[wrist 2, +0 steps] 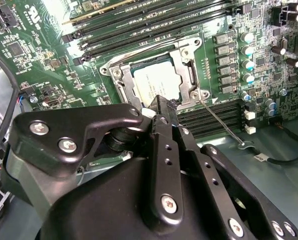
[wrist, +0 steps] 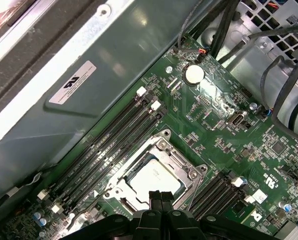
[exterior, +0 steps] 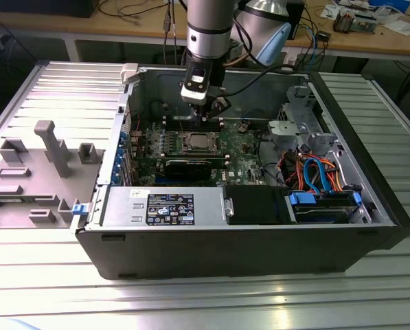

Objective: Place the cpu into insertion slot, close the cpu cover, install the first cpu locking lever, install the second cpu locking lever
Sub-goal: 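Install the first cpu locking lever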

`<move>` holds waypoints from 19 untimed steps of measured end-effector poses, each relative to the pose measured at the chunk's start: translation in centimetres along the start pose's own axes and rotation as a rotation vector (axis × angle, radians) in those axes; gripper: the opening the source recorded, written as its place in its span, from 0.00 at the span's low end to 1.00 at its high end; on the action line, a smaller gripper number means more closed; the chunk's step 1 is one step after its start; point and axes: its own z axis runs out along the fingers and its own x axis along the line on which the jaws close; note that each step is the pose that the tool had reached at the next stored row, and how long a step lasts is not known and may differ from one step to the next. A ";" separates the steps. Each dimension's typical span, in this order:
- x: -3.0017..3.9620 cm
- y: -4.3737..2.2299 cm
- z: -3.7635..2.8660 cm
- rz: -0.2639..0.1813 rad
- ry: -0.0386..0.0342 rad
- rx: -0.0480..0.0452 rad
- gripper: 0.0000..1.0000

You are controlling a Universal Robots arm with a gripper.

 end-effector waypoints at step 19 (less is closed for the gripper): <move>0.01 -0.01 0.00 -0.145 0.0011 0.0000 0.11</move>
